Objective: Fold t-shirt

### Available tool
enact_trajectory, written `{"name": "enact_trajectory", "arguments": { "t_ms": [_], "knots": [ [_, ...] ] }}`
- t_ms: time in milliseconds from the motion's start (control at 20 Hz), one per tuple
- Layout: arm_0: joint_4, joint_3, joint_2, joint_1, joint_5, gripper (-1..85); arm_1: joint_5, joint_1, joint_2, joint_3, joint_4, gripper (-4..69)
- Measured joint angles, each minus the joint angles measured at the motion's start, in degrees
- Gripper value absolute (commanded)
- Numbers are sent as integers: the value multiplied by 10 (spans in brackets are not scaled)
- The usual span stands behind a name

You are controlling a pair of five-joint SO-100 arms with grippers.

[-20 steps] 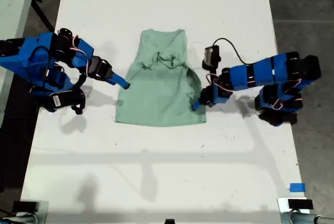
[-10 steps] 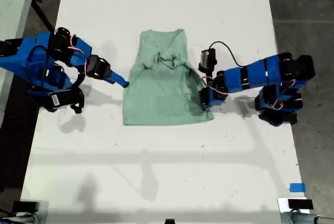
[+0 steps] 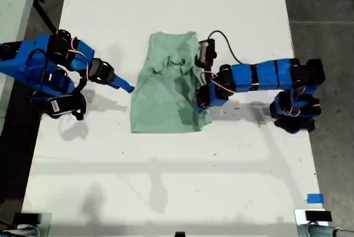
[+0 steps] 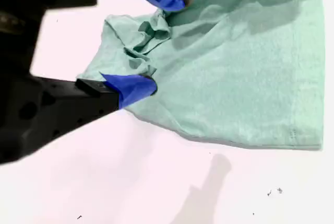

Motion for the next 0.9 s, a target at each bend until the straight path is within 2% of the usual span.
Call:
{"name": "enact_trajectory", "arguments": {
  "t_ms": [200, 250, 300, 350, 500, 700, 900],
  "knots": [
    [0, 10, 13, 0, -4, 264, 3, -16, -193, -191, 18, -13],
    [0, 11, 16, 0, -4, 264, 9, -18, -232, -216, 18, 57],
    [0, 13, 20, 0, -4, 264, 14, -18, -261, -237, 23, 284],
    [0, 18, 25, 0, -4, 265, 19, -18, -272, -249, 31, 361],
    [0, 32, 39, 0, -7, 264, 5, -18, -272, -303, 87, 308],
    [-10, 62, 43, 1, -28, 264, -15, 2, -216, -311, 136, 280],
    [-87, 144, 47, 42, -88, 264, -20, 25, -164, -311, 184, 269]
  ]
}}
